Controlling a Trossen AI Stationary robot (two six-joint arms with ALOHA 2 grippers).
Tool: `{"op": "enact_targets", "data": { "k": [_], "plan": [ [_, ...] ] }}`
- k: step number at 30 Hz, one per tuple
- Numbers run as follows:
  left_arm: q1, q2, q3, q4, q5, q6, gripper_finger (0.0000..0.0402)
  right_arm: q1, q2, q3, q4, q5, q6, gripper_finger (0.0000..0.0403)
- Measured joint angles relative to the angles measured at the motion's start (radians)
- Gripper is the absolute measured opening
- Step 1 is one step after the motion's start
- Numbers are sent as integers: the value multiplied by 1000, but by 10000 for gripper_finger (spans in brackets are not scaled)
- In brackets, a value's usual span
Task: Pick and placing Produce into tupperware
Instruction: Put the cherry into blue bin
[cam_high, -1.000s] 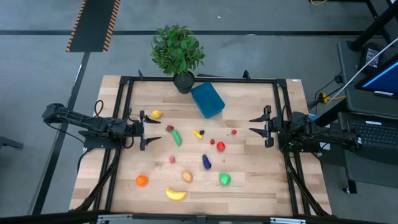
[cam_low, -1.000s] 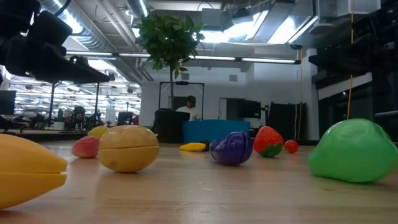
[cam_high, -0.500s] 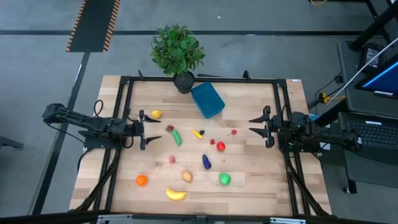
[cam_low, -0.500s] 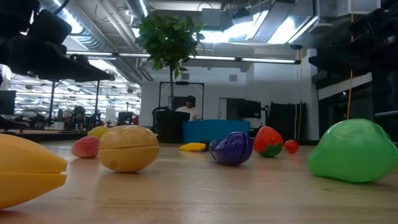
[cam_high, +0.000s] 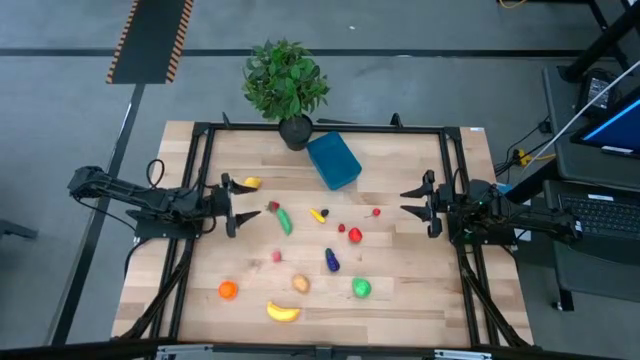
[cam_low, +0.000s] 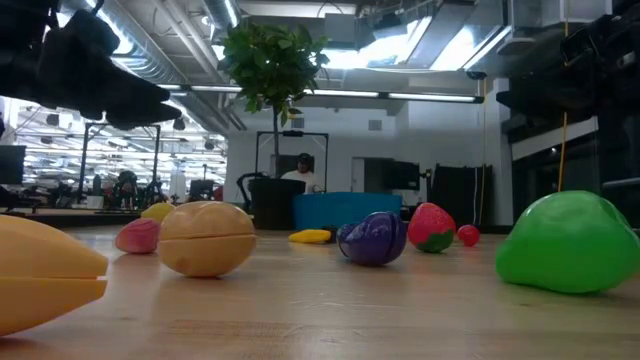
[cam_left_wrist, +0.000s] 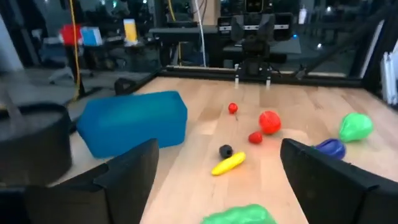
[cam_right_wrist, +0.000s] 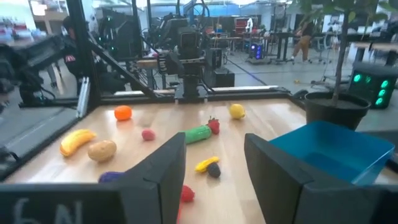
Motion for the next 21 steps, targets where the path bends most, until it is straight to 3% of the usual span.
{"op": "enact_targets", "data": {
  "k": [9, 15, 21],
  "plan": [
    [0, 0, 0, -3, 108, -114, 312, 2, 2, 0, 0, -3, 162, 168],
    [0, 0, 0, -3, 123, -132, 258, 23, 37, 0, 0, -2, 168, 168],
    [32, 4, 0, -3, 122, -57, 200, 30, 126, 0, 19, 0, 141, 168]
  ]
}}
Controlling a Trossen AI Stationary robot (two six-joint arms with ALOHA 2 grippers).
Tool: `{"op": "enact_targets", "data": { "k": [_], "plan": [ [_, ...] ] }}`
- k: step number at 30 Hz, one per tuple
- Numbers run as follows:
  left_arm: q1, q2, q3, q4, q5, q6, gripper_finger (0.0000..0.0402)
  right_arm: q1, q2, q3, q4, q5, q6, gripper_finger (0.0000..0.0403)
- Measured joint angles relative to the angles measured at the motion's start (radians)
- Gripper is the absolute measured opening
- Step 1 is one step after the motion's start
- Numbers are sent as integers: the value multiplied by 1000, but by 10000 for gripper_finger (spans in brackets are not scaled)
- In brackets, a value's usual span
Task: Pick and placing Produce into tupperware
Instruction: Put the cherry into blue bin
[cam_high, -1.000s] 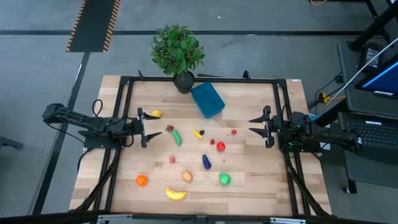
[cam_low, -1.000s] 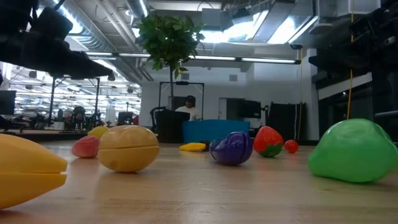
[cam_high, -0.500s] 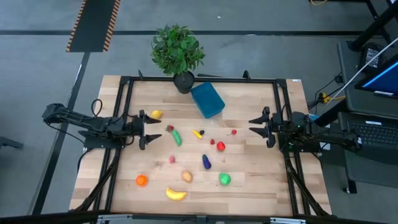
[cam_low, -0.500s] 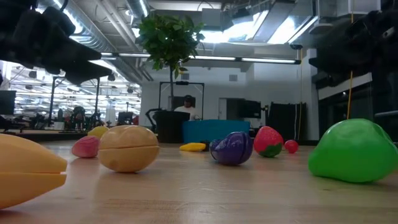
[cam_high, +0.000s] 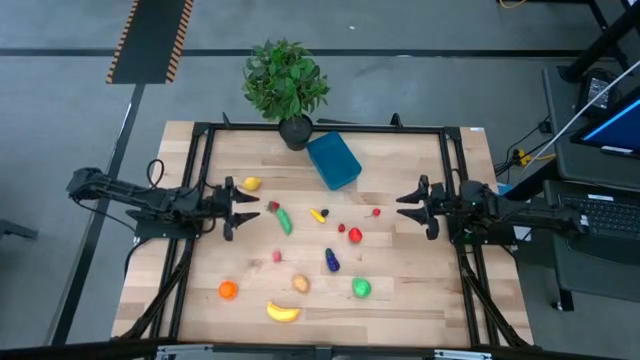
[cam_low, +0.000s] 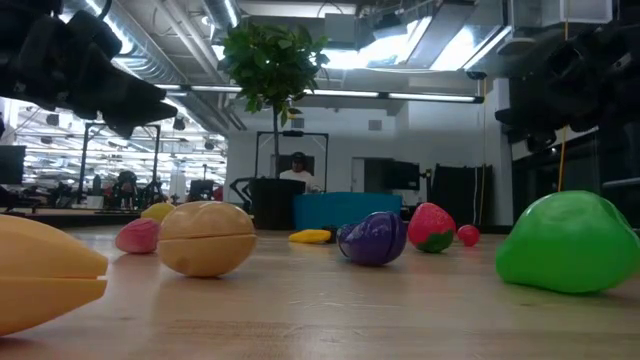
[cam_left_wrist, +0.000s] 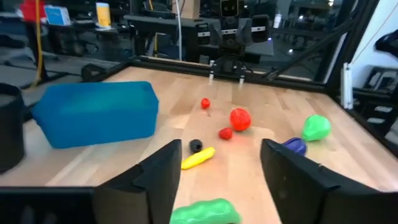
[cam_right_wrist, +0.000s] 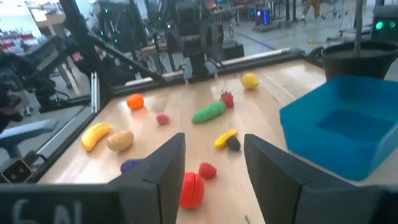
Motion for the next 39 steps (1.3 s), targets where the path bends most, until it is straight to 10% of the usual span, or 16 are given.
{"op": "enact_targets", "data": {
  "k": [8, 19, 39],
  "plan": [
    [89, 40, 0, 7, 83, 4, 116, 0, 162, 4, 186, 7, -31, 168],
    [169, 96, 1, 131, 167, 57, 6, 0, 457, 265, 6, 10, -181, 168],
    [145, 452, 353, -270, 175, 55, 74, 34, 872, 668, -387, 67, -205, 168]
  ]
}}
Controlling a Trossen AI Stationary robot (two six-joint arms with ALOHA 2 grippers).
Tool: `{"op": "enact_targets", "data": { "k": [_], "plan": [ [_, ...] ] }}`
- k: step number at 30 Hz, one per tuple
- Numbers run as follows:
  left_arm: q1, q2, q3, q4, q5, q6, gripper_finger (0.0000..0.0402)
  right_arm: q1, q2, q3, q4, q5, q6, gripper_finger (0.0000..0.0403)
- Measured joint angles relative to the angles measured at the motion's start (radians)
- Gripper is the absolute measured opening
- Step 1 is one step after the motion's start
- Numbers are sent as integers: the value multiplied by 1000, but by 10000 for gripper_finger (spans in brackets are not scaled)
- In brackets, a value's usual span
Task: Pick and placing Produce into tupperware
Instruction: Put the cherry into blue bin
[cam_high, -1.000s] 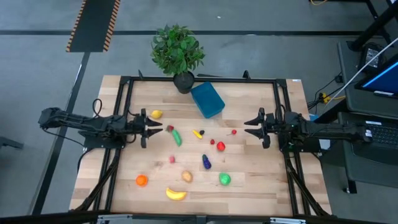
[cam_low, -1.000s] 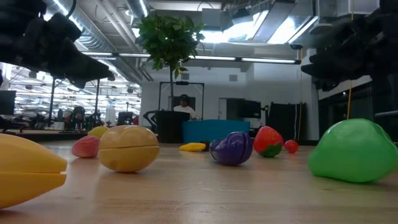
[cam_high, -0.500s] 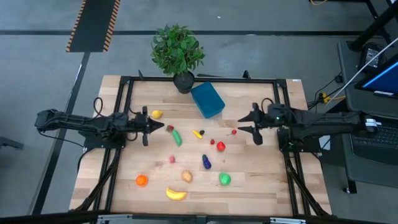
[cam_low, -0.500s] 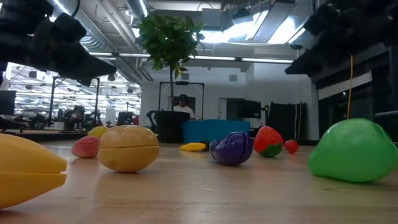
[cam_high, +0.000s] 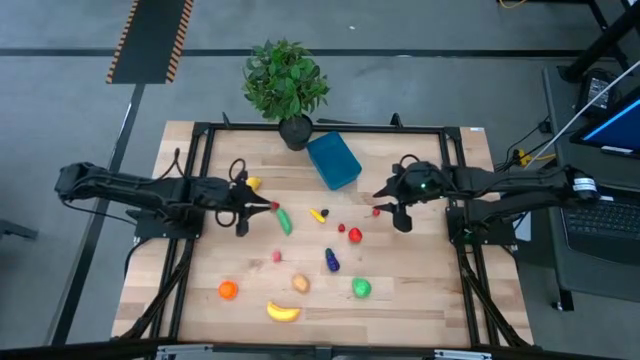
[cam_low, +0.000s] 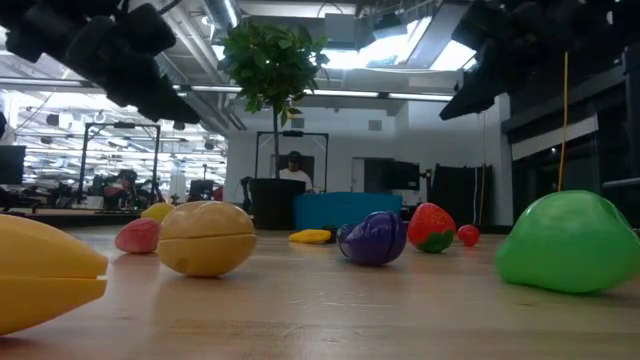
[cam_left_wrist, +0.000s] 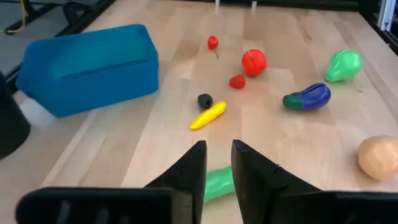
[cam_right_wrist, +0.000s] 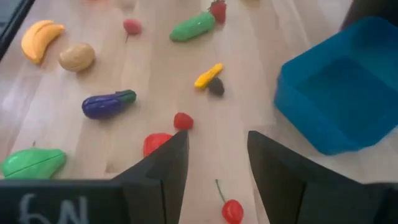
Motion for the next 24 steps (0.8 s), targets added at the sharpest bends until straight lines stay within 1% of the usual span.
{"op": "enact_targets", "data": {
  "k": [2, 4, 9, 12, 14, 18, 24],
  "plan": [
    [0, 30, 16, 0, 0, 1, 82, 10, 28, 14, -1, 42, 1, 169],
    [0, 51, 19, 3, 0, 1, 89, 14, 51, 19, -12, 56, 0, 176],
    [1, 94, 20, 3, -58, -20, 105, 14, 90, 19, -64, 57, 15, 219],
    [1, 118, 20, 3, -70, -25, 113, 14, 100, 19, -125, 55, 23, 245],
    [1, 132, 20, 5, -72, -25, 117, 14, 104, 19, -155, 56, 22, 254],
    [1, 148, 20, 4, -76, -25, 122, 14, 119, 18, -174, 56, 22, 255],
    [1, 147, 20, 5, -77, -25, 124, 14, 189, 18, -171, 70, 13, 239]
  ]
}}
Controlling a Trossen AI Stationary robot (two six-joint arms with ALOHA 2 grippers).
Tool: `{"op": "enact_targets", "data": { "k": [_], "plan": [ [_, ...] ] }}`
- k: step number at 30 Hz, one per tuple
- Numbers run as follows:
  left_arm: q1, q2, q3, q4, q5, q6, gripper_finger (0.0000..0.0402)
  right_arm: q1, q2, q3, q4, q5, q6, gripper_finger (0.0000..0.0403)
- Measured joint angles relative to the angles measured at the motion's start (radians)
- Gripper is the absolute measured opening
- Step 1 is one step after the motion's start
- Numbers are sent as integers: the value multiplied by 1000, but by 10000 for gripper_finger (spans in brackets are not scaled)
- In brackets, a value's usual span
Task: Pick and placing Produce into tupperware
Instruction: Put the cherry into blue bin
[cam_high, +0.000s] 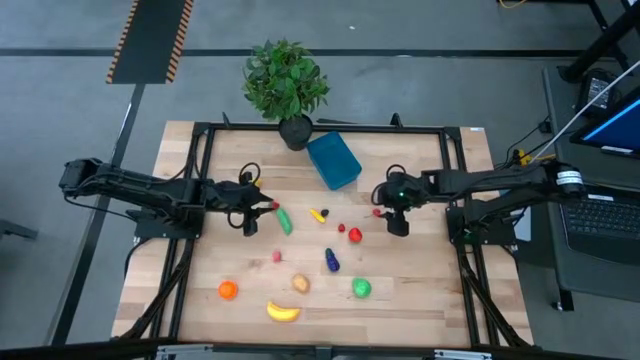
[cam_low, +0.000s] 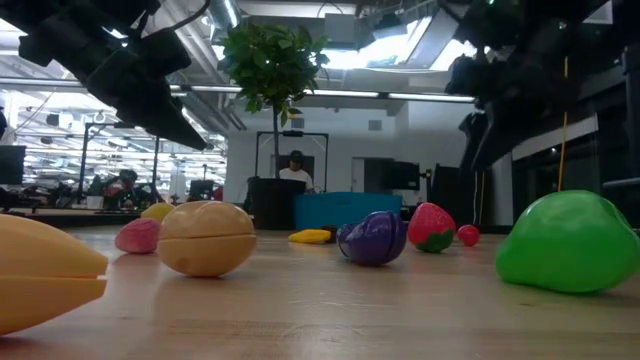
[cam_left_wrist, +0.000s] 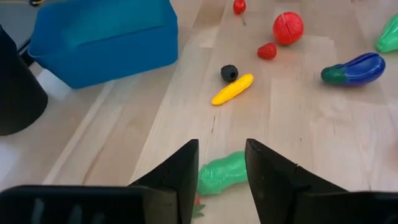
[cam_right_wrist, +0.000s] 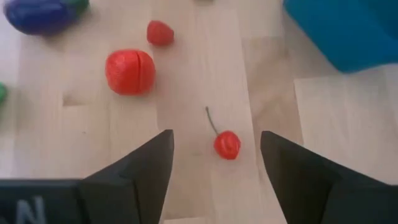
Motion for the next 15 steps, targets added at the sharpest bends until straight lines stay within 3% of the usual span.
{"op": "enact_targets", "data": {
  "k": [15],
  "plan": [
    [0, 0, 0, -1, 0, 0, 99, -1, 188, 0, 43, 2, -21, 232]
  ]
}}
